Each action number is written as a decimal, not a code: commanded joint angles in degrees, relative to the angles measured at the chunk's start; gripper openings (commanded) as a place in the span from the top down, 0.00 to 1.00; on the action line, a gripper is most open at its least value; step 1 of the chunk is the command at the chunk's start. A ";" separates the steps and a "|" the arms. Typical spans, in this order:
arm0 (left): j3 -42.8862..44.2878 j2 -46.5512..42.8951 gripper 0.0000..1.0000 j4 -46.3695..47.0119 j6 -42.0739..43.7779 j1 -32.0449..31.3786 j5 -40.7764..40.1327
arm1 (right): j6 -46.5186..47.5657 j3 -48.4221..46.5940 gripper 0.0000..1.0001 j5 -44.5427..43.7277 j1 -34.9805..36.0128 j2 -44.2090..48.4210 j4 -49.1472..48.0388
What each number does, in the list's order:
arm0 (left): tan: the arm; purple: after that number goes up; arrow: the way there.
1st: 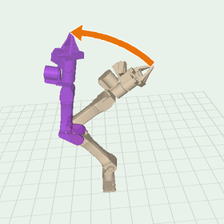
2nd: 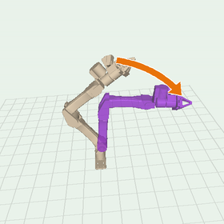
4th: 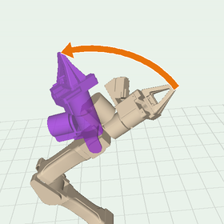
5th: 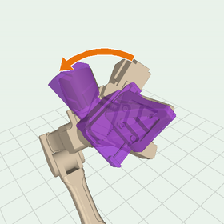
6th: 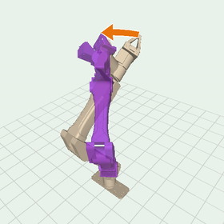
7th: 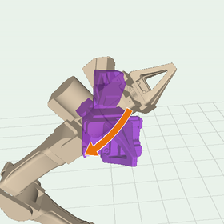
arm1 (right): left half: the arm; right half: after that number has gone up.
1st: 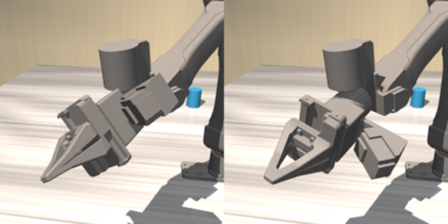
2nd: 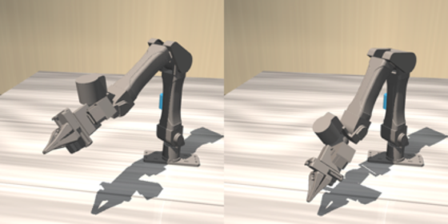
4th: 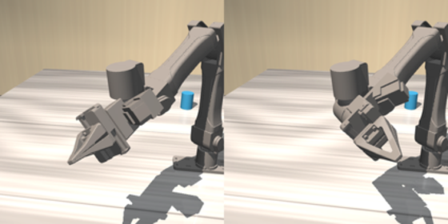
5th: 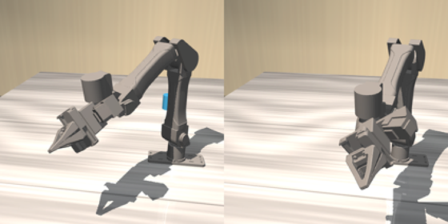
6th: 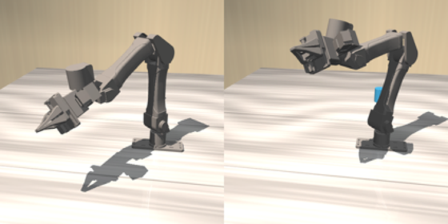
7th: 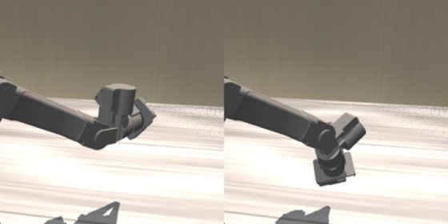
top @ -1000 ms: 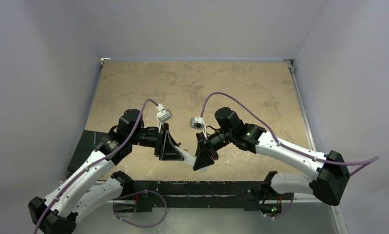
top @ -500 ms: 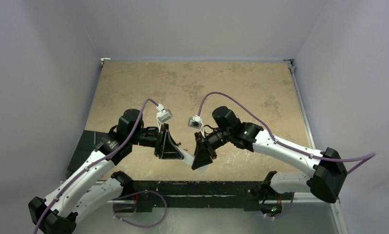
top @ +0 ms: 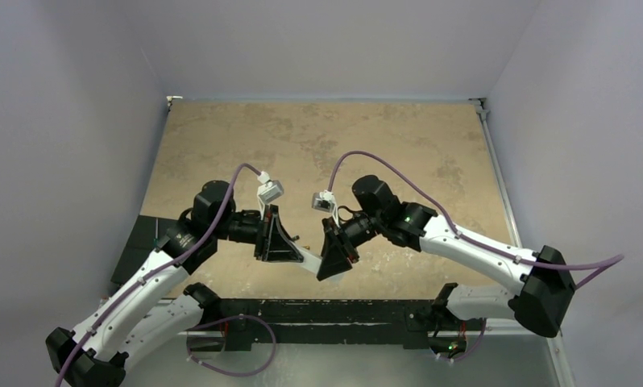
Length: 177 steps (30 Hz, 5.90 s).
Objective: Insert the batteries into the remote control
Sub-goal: Adjust the remote control, then remove the battery cover from the remote control, then place the battery cover at the center of the board.
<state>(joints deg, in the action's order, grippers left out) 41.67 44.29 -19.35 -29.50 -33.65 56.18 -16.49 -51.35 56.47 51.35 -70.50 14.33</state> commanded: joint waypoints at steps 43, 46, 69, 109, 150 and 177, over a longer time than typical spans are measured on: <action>-13.88 -11.47 1.00 22.27 -27.57 0.18 -21.48 | -32.63 24.99 0.31 -45.69 -1.61 38.25 -14.68; -14.47 -11.56 1.00 23.58 -28.73 0.16 -21.44 | -33.60 25.78 0.31 -46.01 -1.61 38.23 -16.90; -14.85 -9.31 1.00 26.64 -29.61 0.13 -19.46 | -36.97 26.88 0.43 -45.78 -1.61 35.34 -24.37; -15.66 -9.84 1.00 27.57 -29.92 0.22 -20.33 | -38.88 30.26 1.00 -47.34 -1.61 40.71 -23.87; -11.23 -7.45 1.00 14.55 -23.19 0.23 -27.53 | -32.34 23.59 1.00 -53.76 -1.61 45.87 -7.48; -12.95 -5.97 1.00 8.22 -18.46 0.16 -25.08 | -17.63 17.59 1.00 -49.56 -13.71 15.74 -16.16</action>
<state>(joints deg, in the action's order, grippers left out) 27.88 39.46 -11.90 -49.82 -33.50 29.56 -36.12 -33.08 0.21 42.39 -52.62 5.37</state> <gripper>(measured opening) 0.228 0.038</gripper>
